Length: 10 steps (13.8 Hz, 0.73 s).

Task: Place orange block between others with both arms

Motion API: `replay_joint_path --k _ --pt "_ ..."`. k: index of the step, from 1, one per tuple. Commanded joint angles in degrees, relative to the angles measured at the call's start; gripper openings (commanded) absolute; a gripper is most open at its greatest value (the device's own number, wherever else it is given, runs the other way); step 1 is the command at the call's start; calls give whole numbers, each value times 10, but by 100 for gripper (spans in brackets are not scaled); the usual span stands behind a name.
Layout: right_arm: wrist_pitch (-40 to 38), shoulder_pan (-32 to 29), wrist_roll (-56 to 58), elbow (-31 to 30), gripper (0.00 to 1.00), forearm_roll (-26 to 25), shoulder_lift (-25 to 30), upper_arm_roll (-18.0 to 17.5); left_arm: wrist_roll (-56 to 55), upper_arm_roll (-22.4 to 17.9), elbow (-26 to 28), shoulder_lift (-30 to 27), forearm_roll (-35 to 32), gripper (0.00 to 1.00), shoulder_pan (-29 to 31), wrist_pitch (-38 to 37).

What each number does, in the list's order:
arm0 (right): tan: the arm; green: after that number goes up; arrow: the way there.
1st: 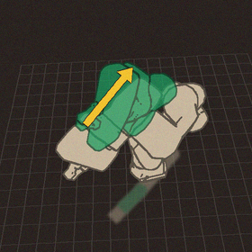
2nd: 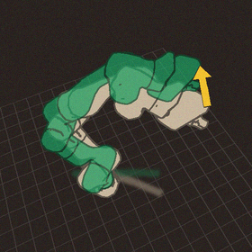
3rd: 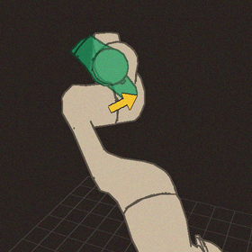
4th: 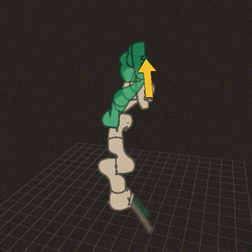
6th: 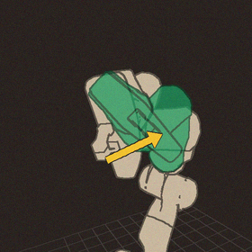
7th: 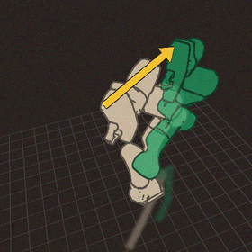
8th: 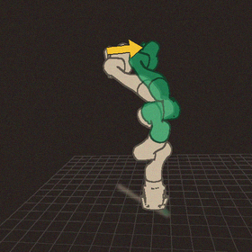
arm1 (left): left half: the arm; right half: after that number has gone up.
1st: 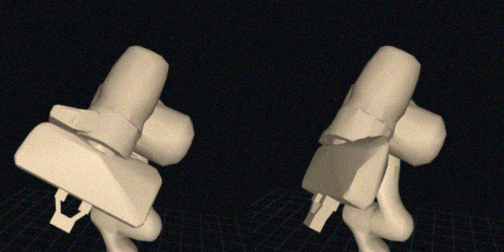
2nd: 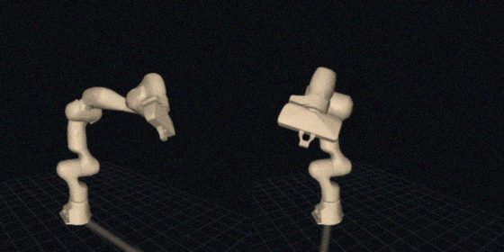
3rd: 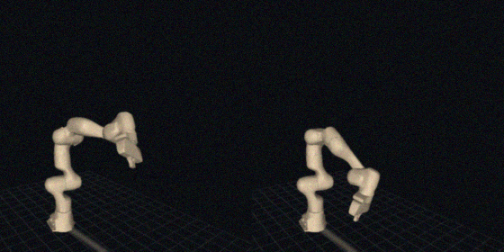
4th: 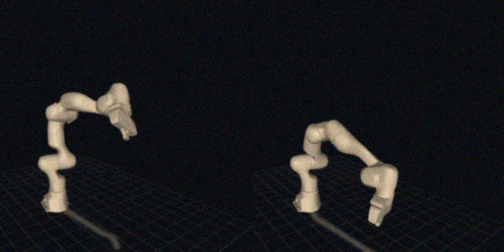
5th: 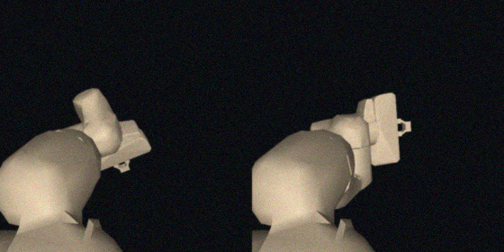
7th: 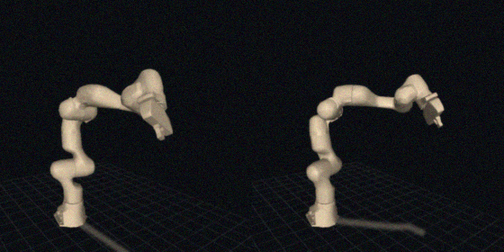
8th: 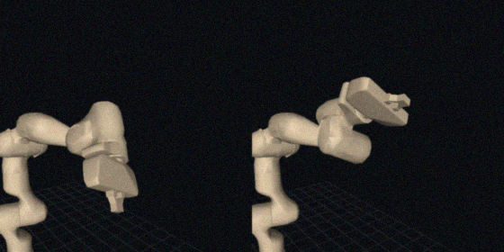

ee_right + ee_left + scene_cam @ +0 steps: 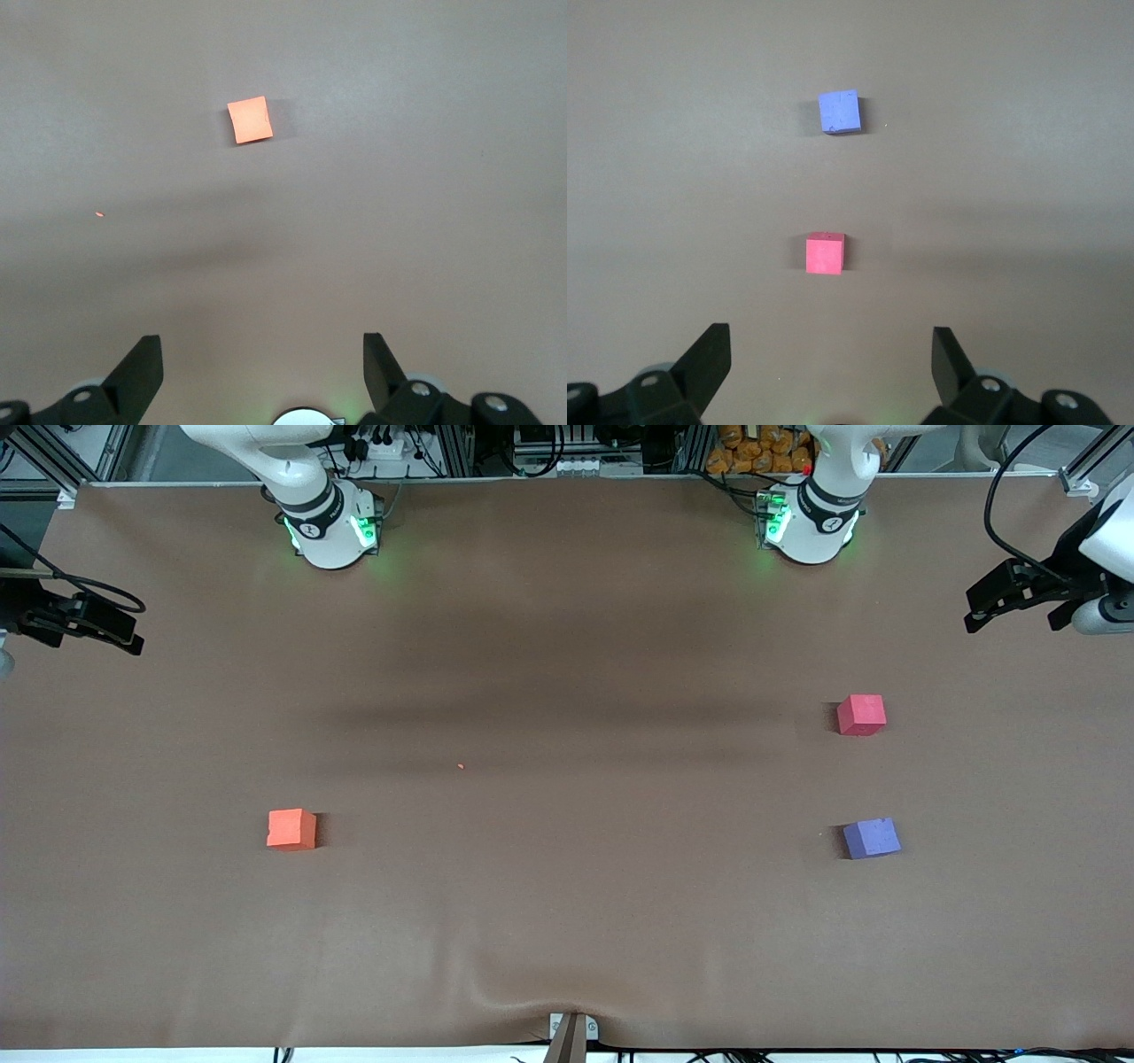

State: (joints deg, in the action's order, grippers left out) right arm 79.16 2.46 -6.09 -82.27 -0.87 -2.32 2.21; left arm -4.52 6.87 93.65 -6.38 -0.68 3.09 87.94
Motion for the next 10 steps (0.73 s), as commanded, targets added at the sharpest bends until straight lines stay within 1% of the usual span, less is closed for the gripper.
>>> replay_joint_path --k 1,4,10 --pt "-7 2 -1 4 100 -4 -1 -1 4 6 -10 -1 -17 100 2 -12" --pt "-6 2 -1 5 100 -4 -2 -1 6 6 -22 8 -25 100 3 -12" --pt "-8 3 4 7 100 -3 -5 -2 9 7 -19 10 -24 100 2 -13"
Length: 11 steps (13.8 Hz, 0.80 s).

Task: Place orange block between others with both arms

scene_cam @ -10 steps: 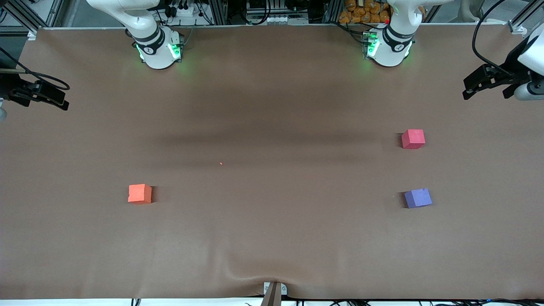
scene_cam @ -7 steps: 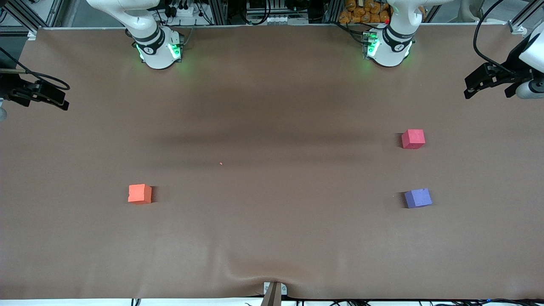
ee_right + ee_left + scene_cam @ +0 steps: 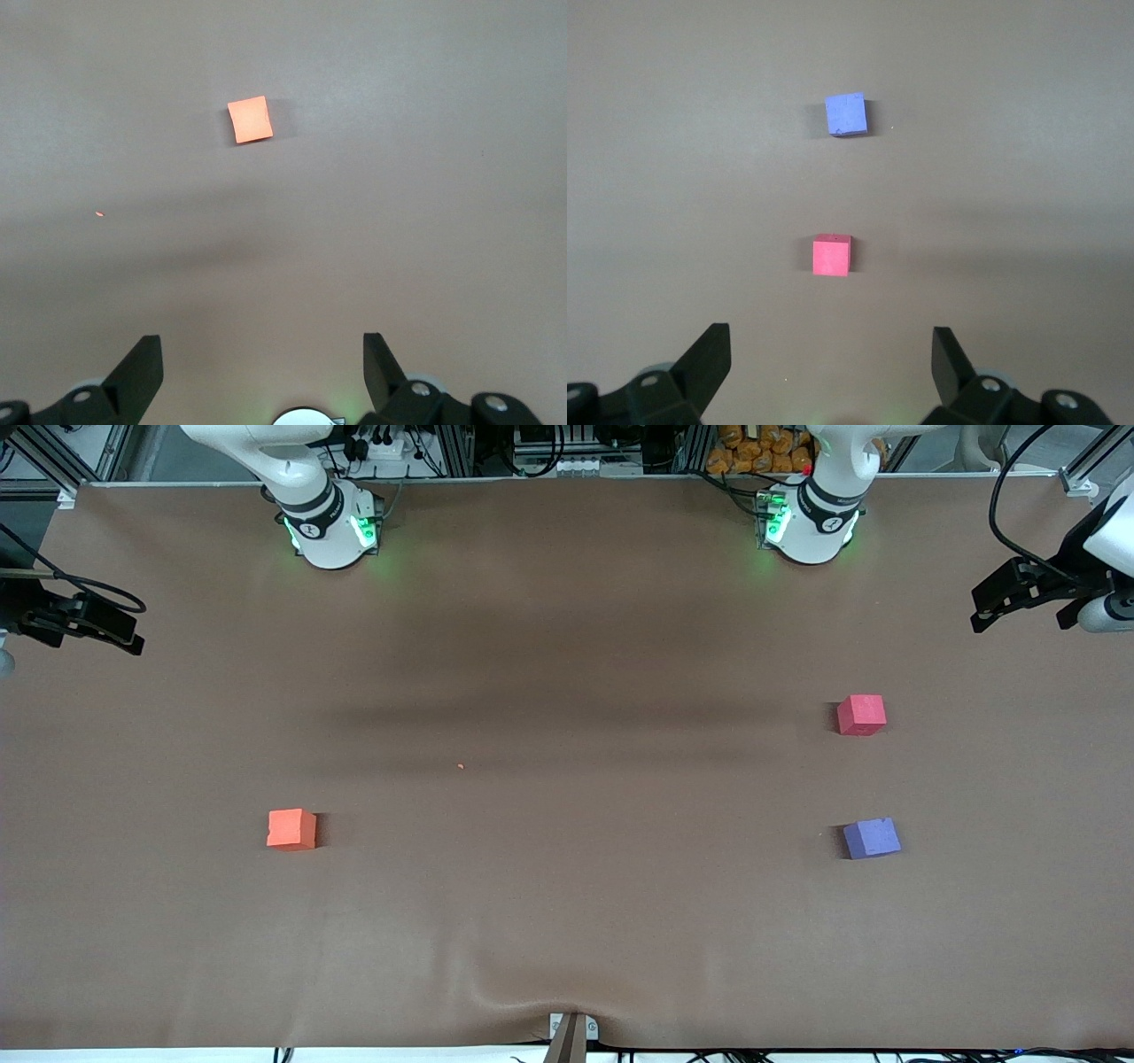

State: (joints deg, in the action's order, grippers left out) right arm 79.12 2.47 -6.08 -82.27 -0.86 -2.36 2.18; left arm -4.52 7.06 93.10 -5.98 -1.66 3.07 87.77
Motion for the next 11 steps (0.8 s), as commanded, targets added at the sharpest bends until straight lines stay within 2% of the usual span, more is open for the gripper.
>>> replay_joint_path --k 1,4,7,9,11 --pt "-12 5 4 7 100 -3 -4 -2 9 5 -13 6 -14 100 2 -11" --pt "-21 18 1 3 100 -4 -17 -2 1 8 -13 6 -13 100 2 -15" --pt "-29 -15 1 4 100 25 -57 1 1 8 -10 6 -13 100 2 -15" --pt "-28 -29 2 0 100 36 -96 1 0 8 -11 11 -13 100 1 -15" --pt "-27 -29 1 4 100 37 -159 0 1 8 -12 13 -13 100 1 -15"
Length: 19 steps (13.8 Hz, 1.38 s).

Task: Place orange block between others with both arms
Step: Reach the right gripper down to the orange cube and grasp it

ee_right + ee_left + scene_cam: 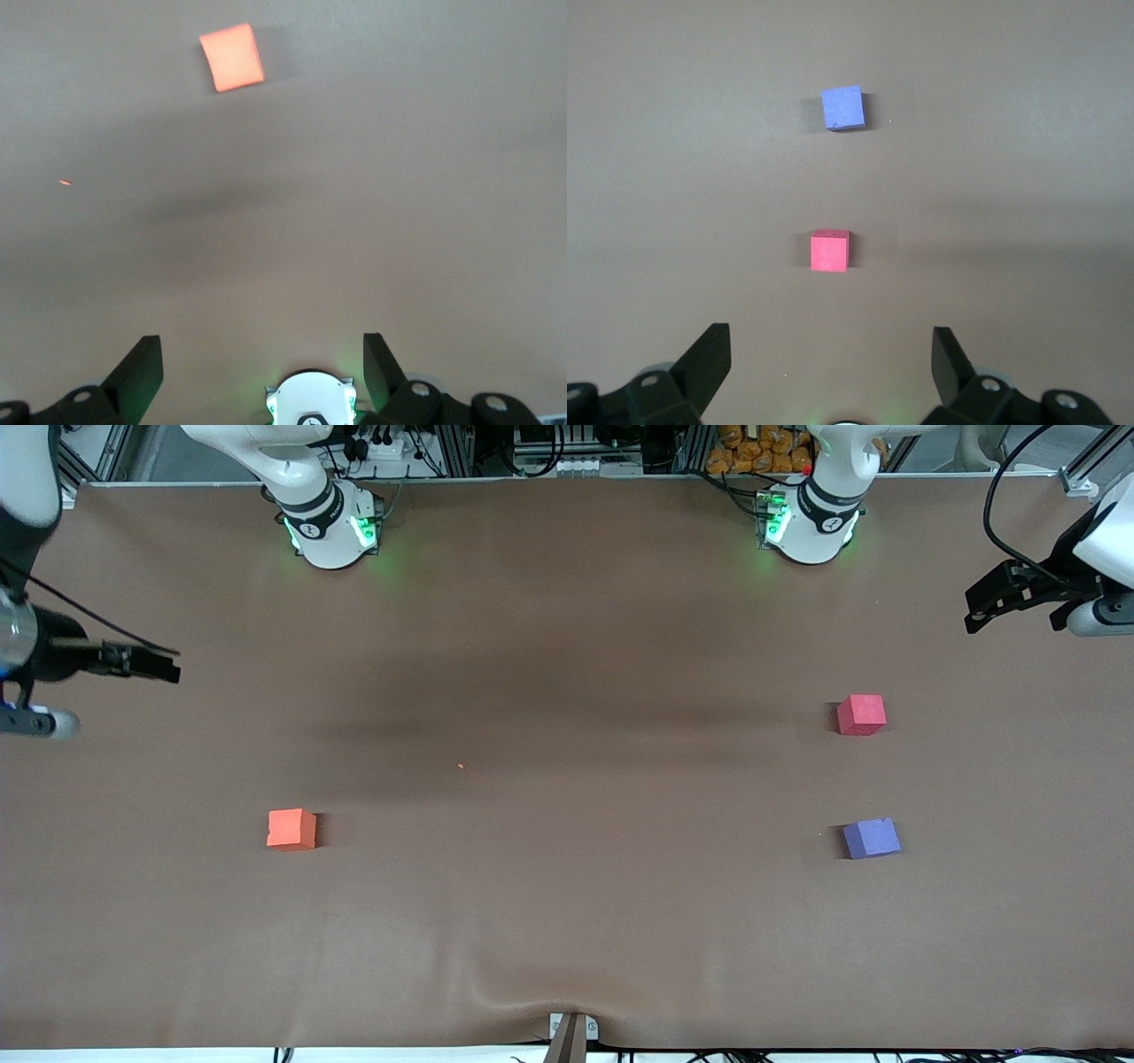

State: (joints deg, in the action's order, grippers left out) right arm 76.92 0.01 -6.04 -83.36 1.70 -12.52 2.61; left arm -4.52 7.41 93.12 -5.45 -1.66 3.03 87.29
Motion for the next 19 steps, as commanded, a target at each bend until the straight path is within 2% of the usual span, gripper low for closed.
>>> replay_joint_path --k 1,3,6,10,19 --pt "1 -2 2 14 100 11 -70 -4 1 5 -13 7 -13 100 1 -10" --pt "24 3 3 27 100 3 -100 -6 1 5 -13 7 -13 100 1 -10" --pt "81 -2 -4 27 100 2 -112 -6 1 5 -13 9 -12 100 3 -10" --pt "91 2 -11 26 100 3 -152 -5 3 5 -12 8 -12 100 5 -10" --pt "255 17 -4 4 100 4 -244 -6 6 4 -14 14 -11 100 6 -15"
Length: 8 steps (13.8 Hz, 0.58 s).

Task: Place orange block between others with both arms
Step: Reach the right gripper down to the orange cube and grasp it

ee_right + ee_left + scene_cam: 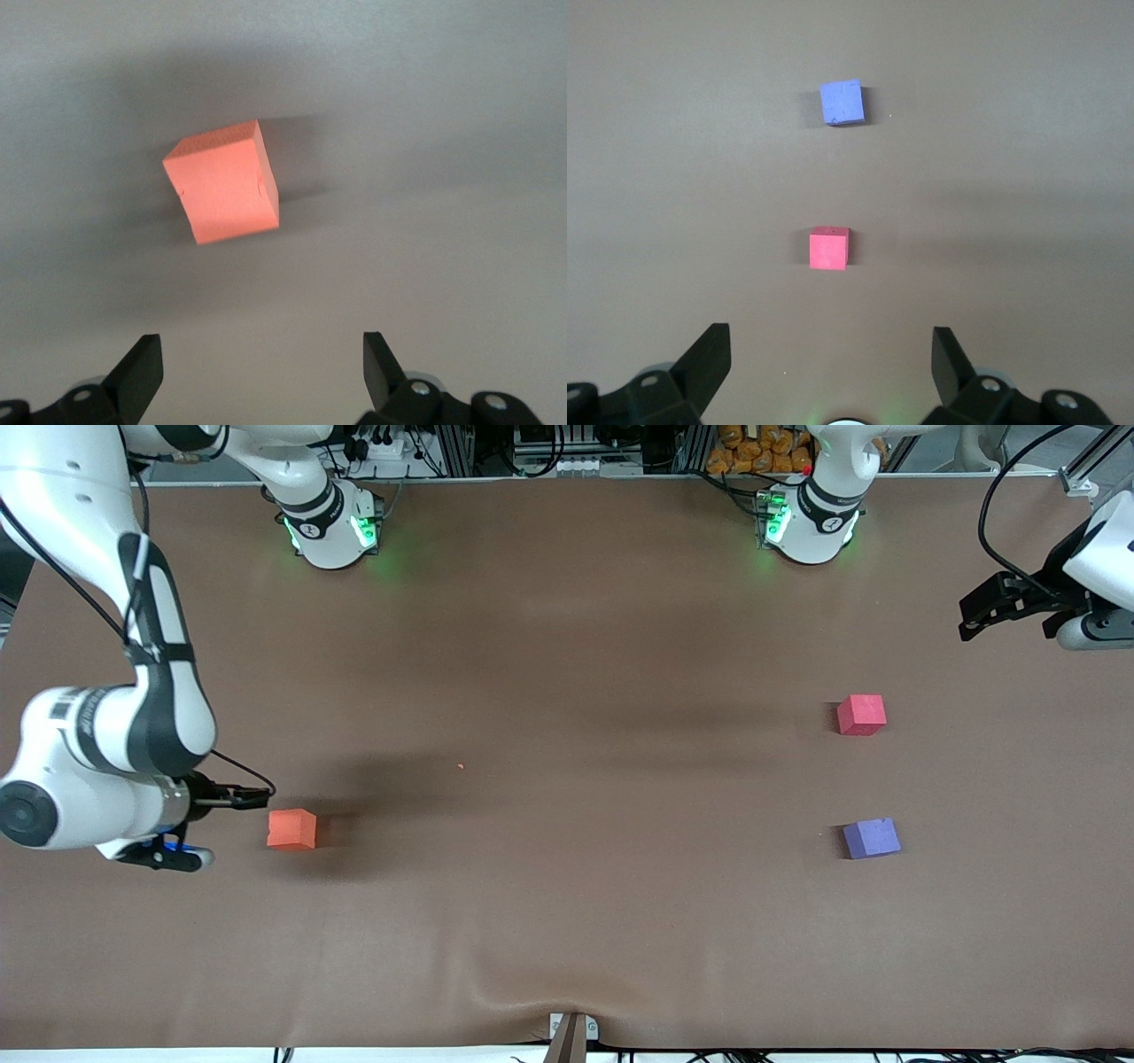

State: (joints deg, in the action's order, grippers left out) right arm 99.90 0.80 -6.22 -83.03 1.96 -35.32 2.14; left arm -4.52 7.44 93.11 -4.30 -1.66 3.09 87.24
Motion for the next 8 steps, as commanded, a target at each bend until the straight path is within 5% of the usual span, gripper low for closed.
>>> replay_joint_path --k 1,8 --pt "40 16 -2 1 100 1 -23 -1 7 4 -15 3 -11 100 5 -15" --pt "136 40 15 1 100 -28 -55 -1 2 6 -13 4 -8 100 -1 -15"
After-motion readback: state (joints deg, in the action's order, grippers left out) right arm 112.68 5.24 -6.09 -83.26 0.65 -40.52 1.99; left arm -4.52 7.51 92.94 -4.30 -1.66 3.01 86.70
